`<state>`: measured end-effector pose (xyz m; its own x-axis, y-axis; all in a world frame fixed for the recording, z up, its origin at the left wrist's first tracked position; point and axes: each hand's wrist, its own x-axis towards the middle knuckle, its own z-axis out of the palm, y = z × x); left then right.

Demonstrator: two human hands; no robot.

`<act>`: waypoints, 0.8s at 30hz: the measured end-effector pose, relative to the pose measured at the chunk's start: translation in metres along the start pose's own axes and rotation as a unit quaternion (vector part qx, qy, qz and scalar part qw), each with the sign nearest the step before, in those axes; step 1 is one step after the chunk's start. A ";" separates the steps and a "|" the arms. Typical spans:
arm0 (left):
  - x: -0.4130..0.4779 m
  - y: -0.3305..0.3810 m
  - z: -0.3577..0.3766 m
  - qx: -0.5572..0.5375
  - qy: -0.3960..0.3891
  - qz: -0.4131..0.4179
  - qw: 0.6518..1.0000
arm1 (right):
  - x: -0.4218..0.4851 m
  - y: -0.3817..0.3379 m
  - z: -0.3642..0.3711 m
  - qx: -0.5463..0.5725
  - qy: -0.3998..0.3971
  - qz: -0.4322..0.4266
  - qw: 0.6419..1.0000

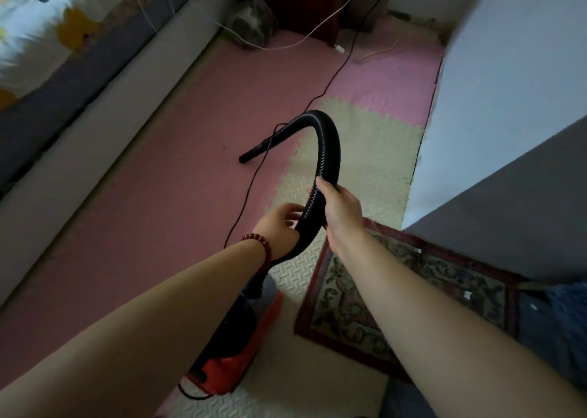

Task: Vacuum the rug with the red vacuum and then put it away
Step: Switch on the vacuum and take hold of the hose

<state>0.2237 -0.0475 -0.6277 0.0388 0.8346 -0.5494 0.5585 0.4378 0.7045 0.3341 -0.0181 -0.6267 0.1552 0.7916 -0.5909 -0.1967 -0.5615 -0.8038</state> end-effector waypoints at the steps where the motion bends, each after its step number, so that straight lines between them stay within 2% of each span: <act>1: 0.000 0.011 -0.003 -0.038 0.022 -0.016 0.999 | -0.005 -0.006 -0.002 -0.016 -0.005 0.005 1.000; 4: -0.003 0.053 -0.016 -0.194 0.064 -0.061 0.977 | -0.017 -0.019 -0.009 -0.081 -0.036 0.004 0.996; 6: 0.003 0.082 -0.025 -0.243 0.094 -0.080 0.962 | -0.021 -0.026 -0.012 -0.121 -0.065 0.003 0.991; 11: 0.010 0.115 -0.028 -0.124 0.133 -0.051 0.982 | -0.029 -0.028 -0.018 -0.184 -0.086 -0.028 0.979; 14: 0.011 0.112 -0.024 -0.125 0.133 -0.040 0.982 | -0.030 -0.030 -0.020 -0.164 -0.089 0.009 0.982; 17: 0.017 0.097 -0.026 -0.138 0.100 -0.046 0.984 | -0.022 -0.036 -0.022 -0.088 -0.064 0.070 0.992; 20: 0.021 0.093 -0.037 -0.129 0.060 -0.027 0.990 | -0.007 -0.055 -0.017 -0.028 -0.010 0.083 0.996; 24: 0.020 0.095 -0.047 -0.142 0.016 -0.028 0.989 | 0.002 -0.082 0.001 -0.064 -0.045 0.040 0.996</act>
<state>0.2380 0.0262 -0.5505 -0.0145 0.8141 -0.5805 0.3042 0.5567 0.7731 0.3493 0.0295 -0.5618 0.0551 0.7582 -0.6497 -0.0781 -0.6454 -0.7598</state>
